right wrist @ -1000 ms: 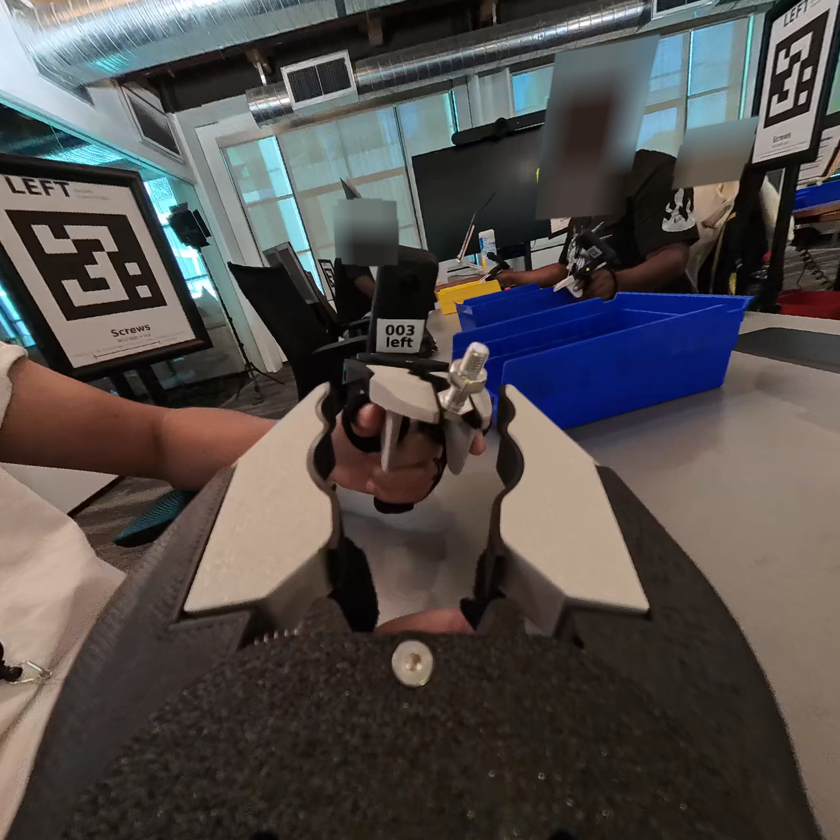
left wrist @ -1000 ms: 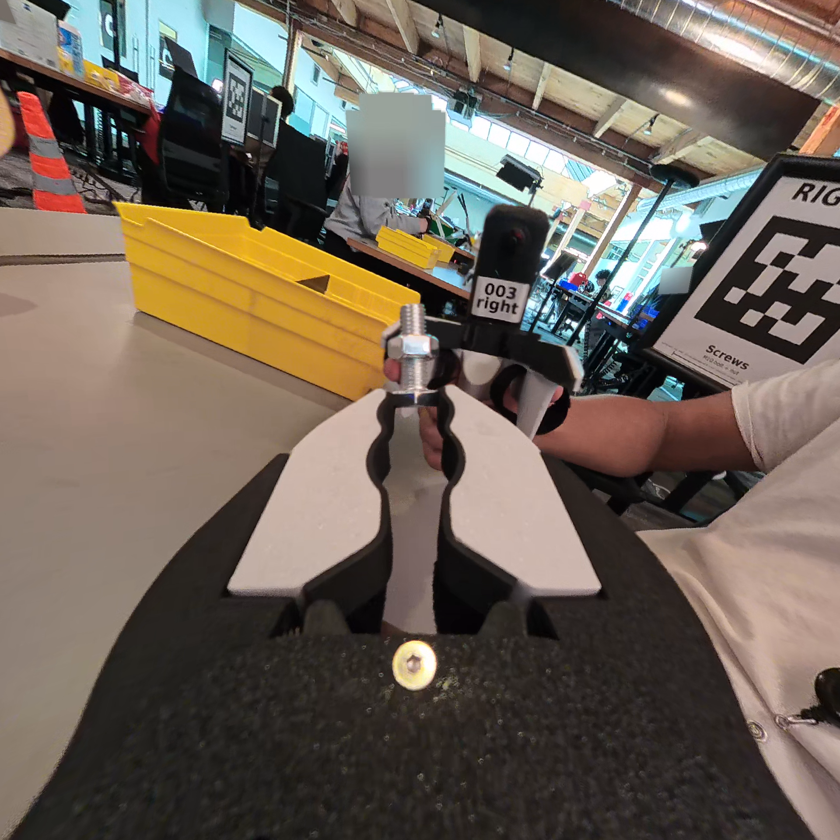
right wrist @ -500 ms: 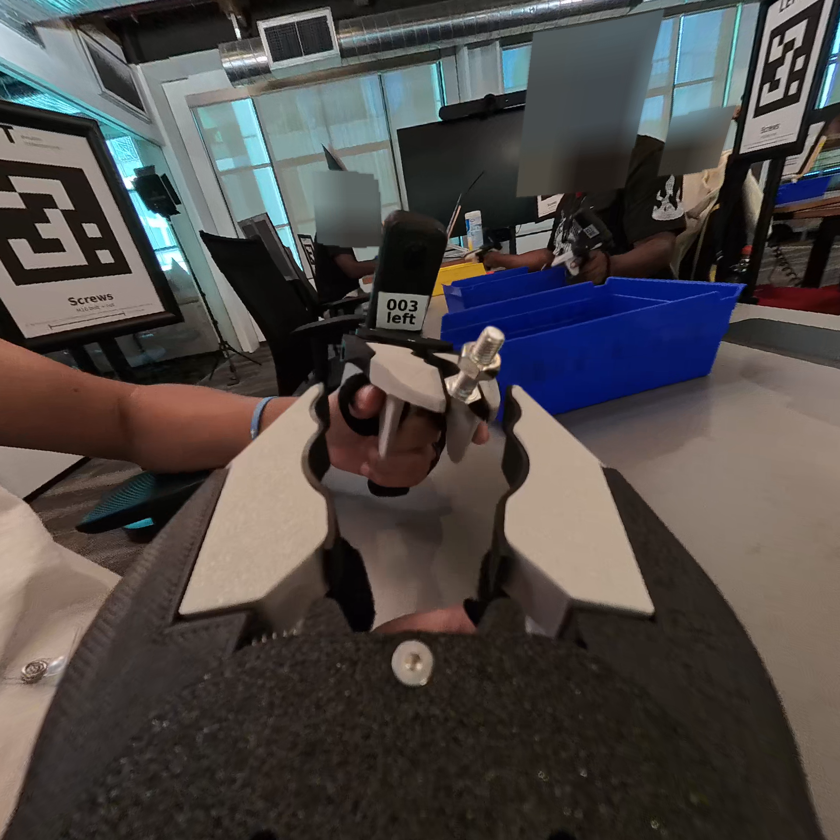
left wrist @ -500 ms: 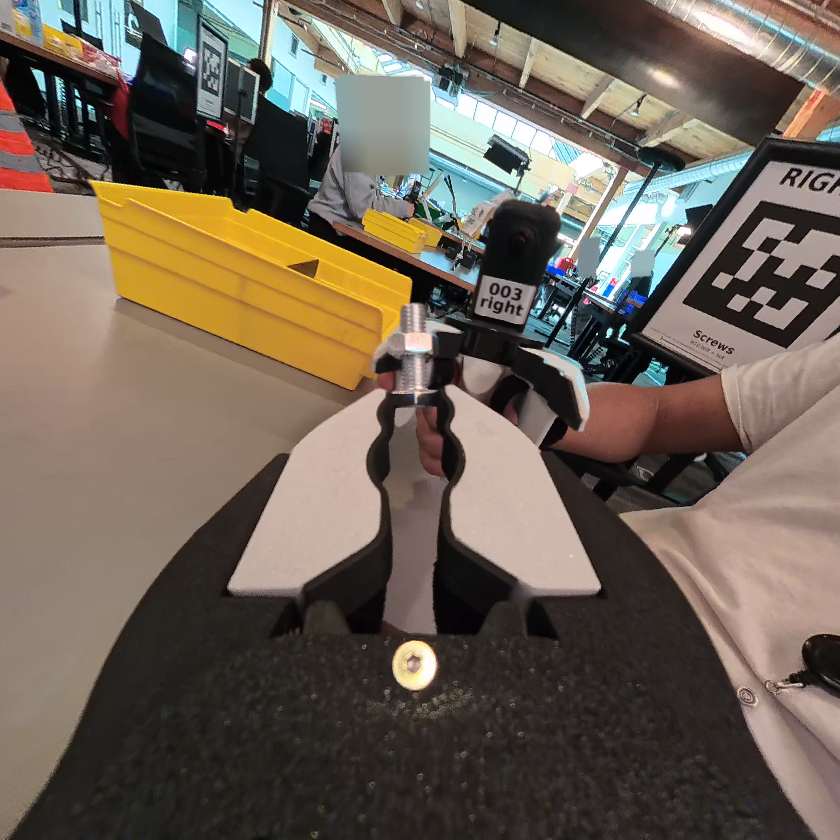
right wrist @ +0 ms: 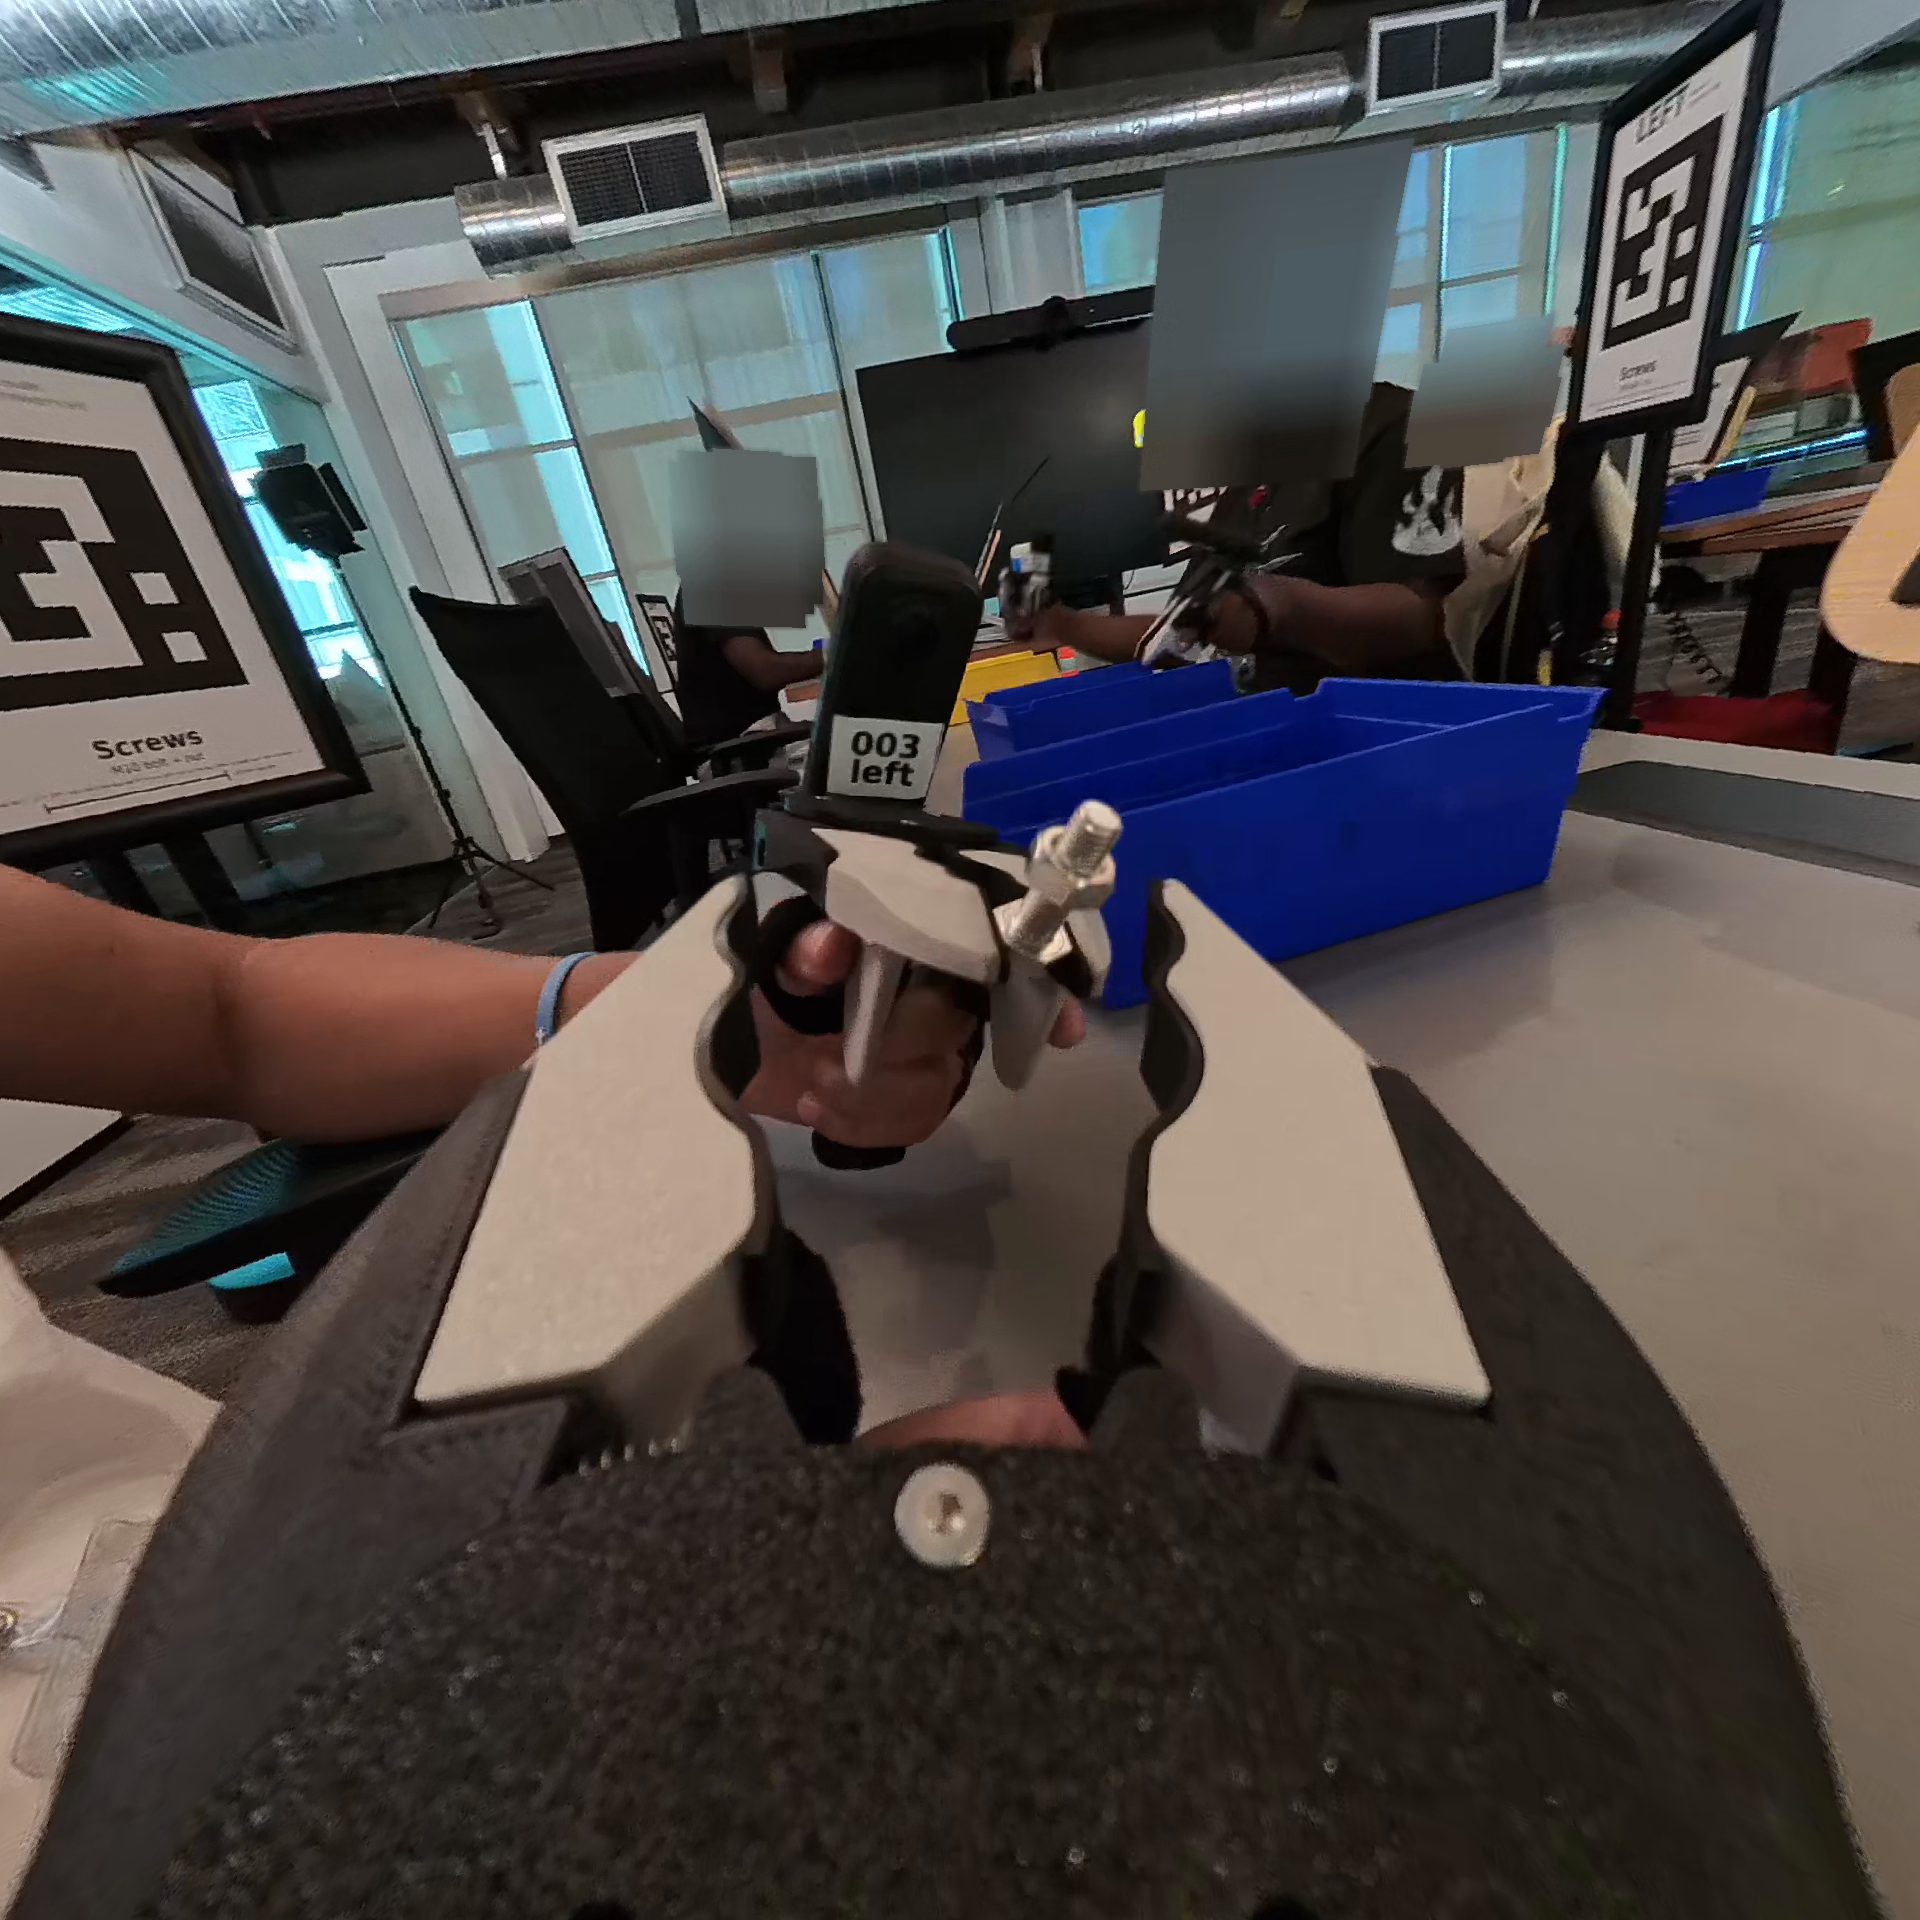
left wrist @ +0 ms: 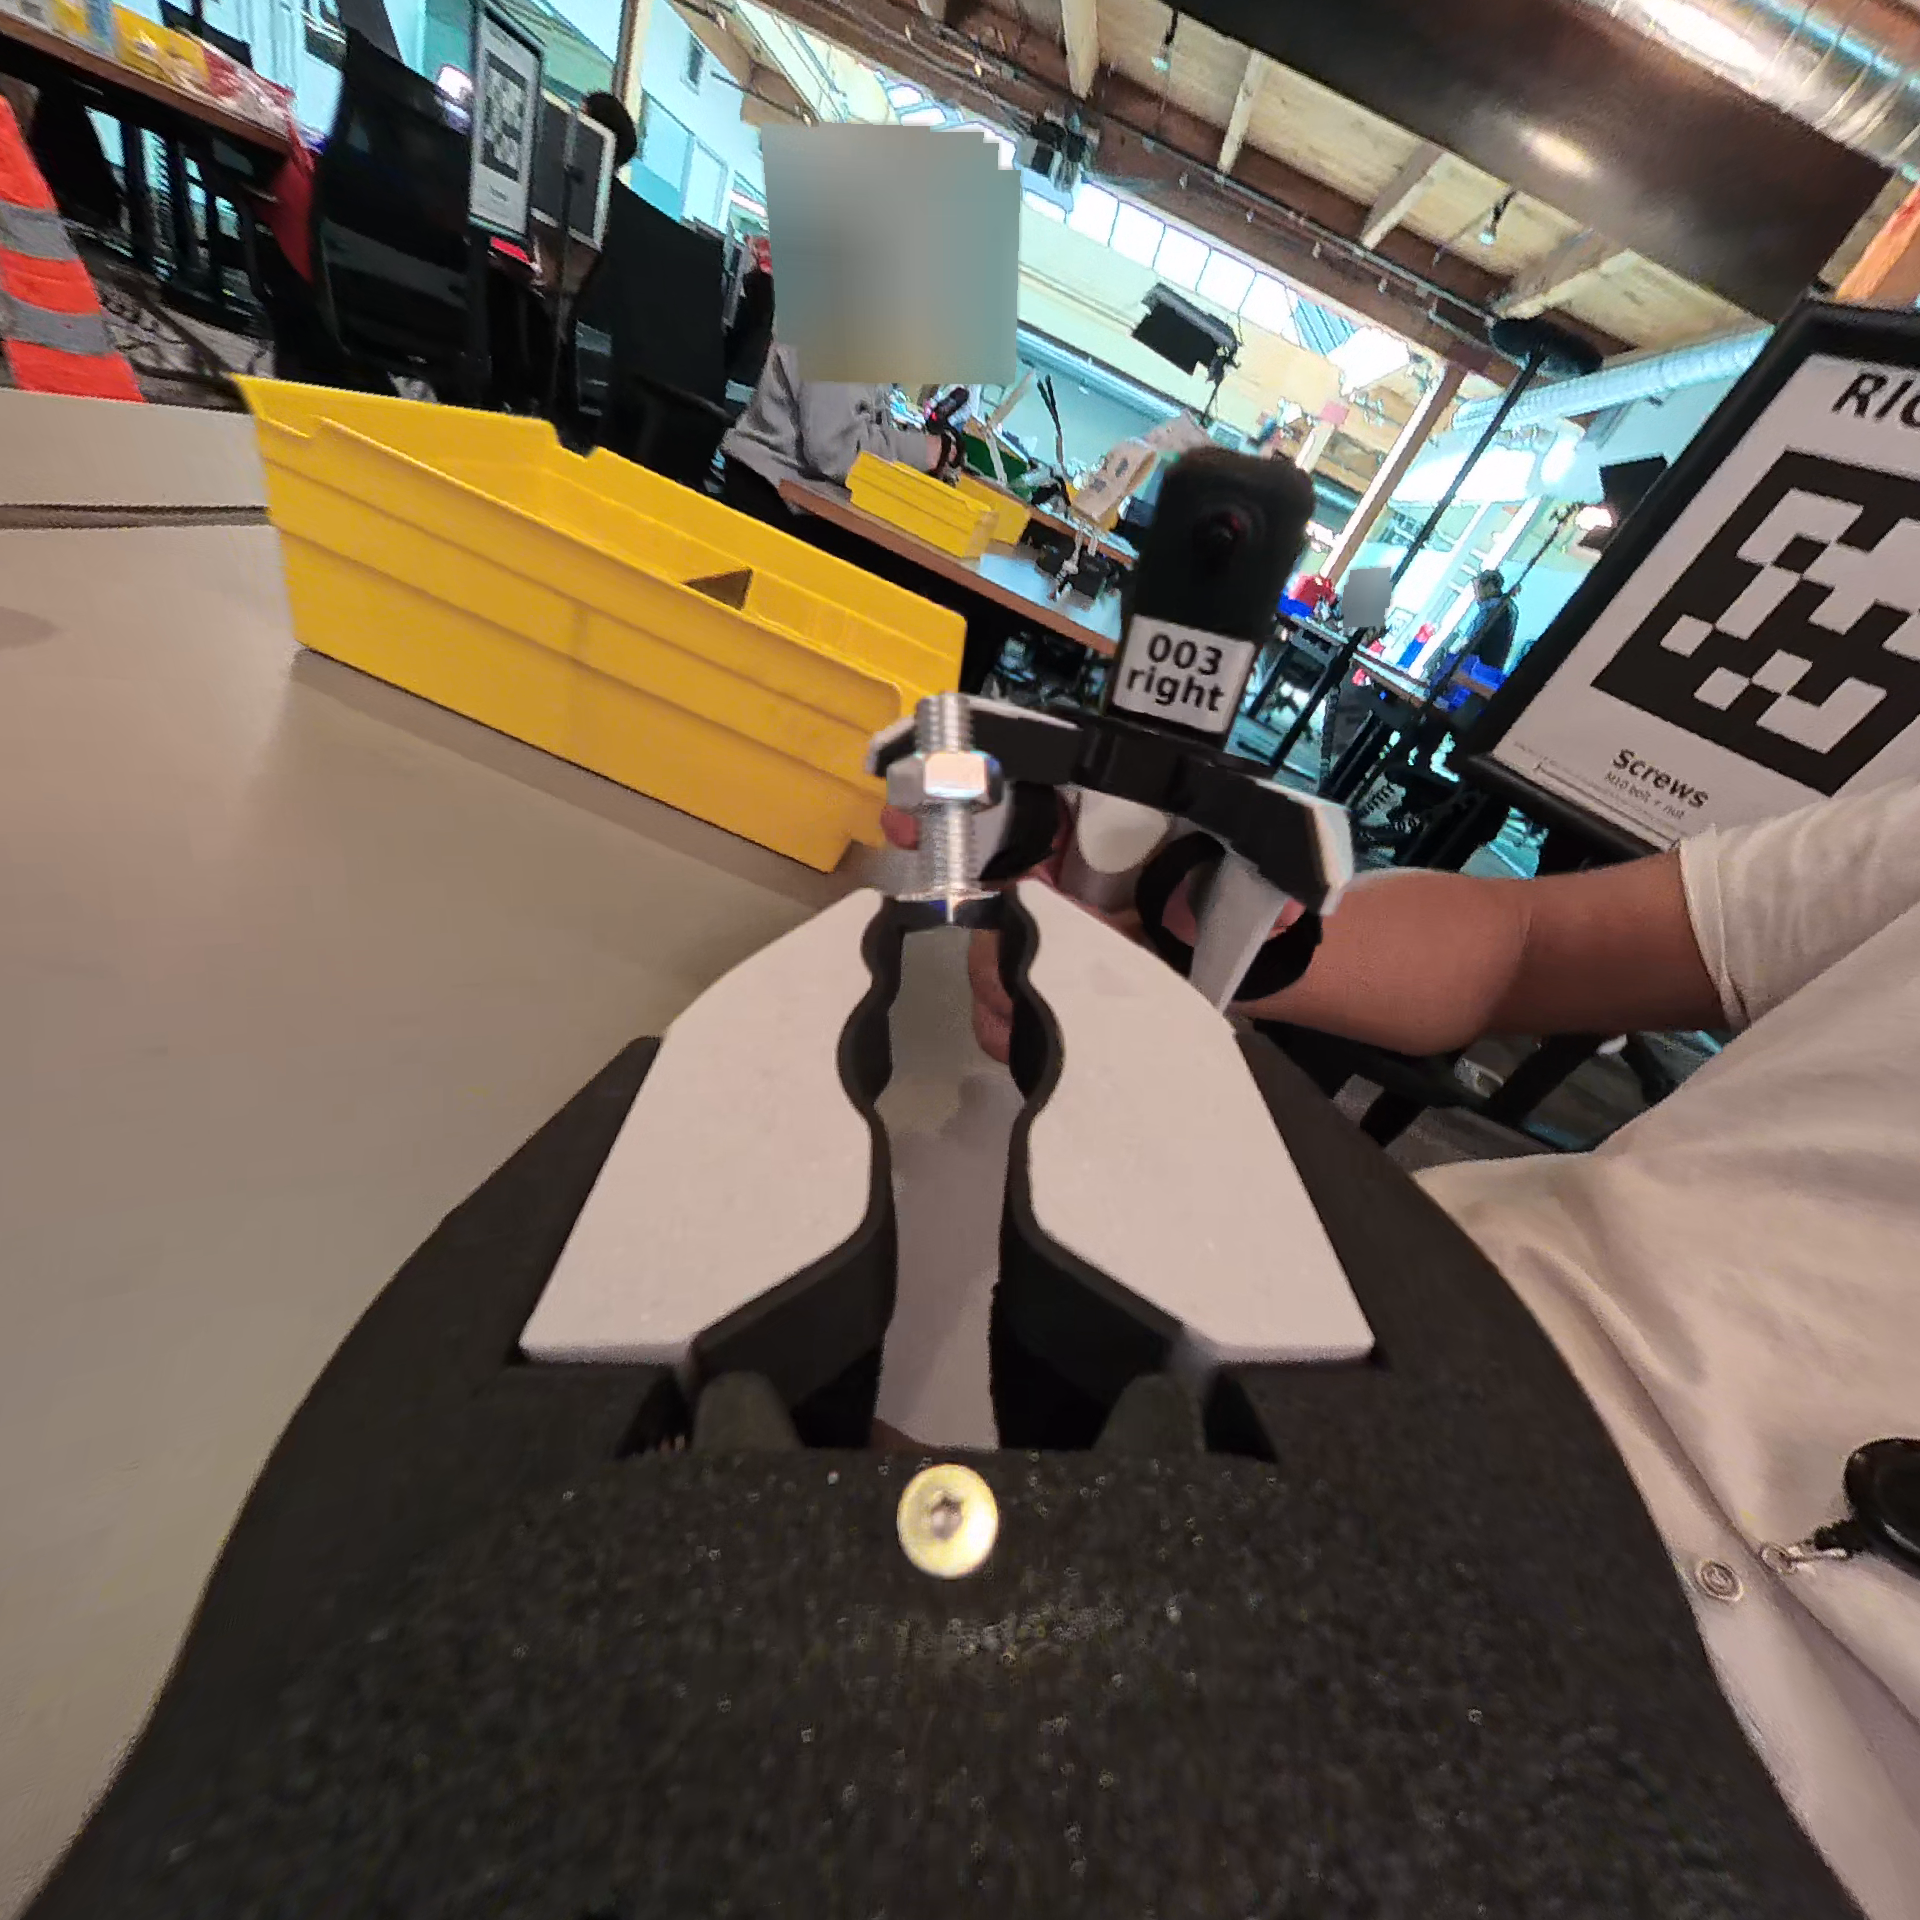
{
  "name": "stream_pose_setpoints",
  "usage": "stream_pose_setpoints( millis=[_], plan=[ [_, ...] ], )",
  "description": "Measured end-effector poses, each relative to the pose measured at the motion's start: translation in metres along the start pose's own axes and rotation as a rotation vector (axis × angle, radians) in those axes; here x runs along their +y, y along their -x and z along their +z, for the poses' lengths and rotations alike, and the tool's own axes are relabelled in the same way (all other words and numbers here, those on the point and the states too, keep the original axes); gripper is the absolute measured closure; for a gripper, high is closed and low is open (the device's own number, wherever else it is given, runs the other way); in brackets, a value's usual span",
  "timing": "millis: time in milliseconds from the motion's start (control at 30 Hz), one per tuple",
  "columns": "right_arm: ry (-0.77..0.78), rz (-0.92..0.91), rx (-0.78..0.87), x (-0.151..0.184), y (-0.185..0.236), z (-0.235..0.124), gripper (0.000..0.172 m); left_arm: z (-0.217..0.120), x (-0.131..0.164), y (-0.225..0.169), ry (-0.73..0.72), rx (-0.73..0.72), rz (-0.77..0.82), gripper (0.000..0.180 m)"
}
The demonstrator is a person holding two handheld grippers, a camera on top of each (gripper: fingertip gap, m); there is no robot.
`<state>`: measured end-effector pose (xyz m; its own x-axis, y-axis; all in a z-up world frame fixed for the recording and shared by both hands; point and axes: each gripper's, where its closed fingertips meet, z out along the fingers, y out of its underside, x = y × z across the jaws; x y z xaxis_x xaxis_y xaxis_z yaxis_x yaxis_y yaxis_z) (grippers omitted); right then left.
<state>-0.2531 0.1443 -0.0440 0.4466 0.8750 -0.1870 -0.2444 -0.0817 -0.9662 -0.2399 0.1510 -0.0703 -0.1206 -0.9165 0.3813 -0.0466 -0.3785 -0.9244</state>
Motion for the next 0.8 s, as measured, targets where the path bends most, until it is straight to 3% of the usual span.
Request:
stream_pose_setpoints(
  millis=[367, 667, 800],
  plan=[
    [0.004, 0.089, -0.047, 0.007, 0.006, 0.018, 0.095, 0.015, 0.017, -0.005, 0.090, -0.003, 0.028, 0.163],
    [0.012, 0.069, -0.004, 0.006, 0.001, 0.004, 0.097, -0.003, 0.001, 0.008, 0.013, -0.038, 0.000, 0.163],
    [0.015, 0.074, -0.012, 0.009, 0.003, 0.013, 0.092, 0.004, 0.007, 0.002, 0.037, -0.012, 0.000, 0.163]
  ],
)
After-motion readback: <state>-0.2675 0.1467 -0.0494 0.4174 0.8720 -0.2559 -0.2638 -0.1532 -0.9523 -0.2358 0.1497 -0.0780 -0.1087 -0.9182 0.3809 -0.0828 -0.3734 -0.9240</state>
